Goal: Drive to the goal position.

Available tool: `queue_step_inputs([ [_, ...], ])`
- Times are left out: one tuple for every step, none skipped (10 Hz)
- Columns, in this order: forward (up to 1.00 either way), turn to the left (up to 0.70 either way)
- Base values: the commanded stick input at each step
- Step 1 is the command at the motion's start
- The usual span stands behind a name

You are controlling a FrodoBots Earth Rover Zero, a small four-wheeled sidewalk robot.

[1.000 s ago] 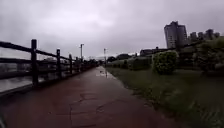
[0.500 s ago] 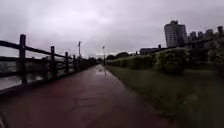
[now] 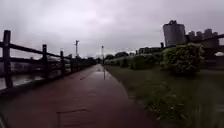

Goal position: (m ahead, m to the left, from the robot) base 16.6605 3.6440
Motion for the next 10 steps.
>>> queue_step_inputs([
  [0.83,0.0],
  [0.33,0.0],
  [0.0,0.0],
  [0.0,0.0],
  [0.0,0.0],
  [0.0,0.0],
  [0.0,0.0],
  [0.0,0.0],
  [0.0,0.0],
  [0.0,0.0],
])
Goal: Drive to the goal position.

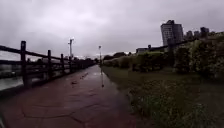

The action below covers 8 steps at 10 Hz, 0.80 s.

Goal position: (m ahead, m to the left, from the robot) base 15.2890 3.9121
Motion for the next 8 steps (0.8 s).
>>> queue_step_inputs([
  [0.0,0.0],
  [0.02,0.0],
  [0.52,0.0],
  [1.0,0.0],
  [1.0,0.0],
  [1.0,0.0],
  [1.0,0.37],
  [1.0,0.39],
])
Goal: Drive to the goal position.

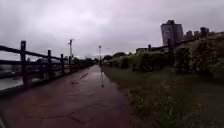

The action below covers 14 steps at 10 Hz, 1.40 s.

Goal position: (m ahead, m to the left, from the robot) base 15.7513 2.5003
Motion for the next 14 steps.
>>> queue_step_inputs([
  [0.32,0.6],
  [0.0,0.17],
  [0.0,0.0],
  [0.0,0.0],
  [0.0,0.0],
  [0.0,0.0],
  [0.0,0.0],
  [0.0,0.0],
  [0.0,0.0],
  [0.0,0.0],
  [0.0,0.0],
  [1.0,0.0],
  [1.0,0.0],
  [1.0,-0.11],
])
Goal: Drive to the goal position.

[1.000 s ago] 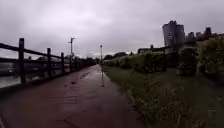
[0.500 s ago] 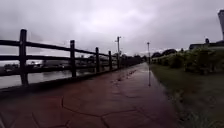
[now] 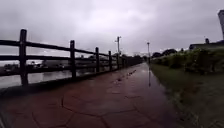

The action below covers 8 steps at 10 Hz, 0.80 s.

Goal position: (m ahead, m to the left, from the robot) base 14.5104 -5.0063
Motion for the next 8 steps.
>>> queue_step_inputs([
  [1.0,-0.35],
  [1.0,-0.39],
  [1.0,-0.4],
  [1.0,-0.29],
  [1.0,-0.07],
  [1.0,0.0],
  [1.0,0.0],
  [1.0,0.0],
])
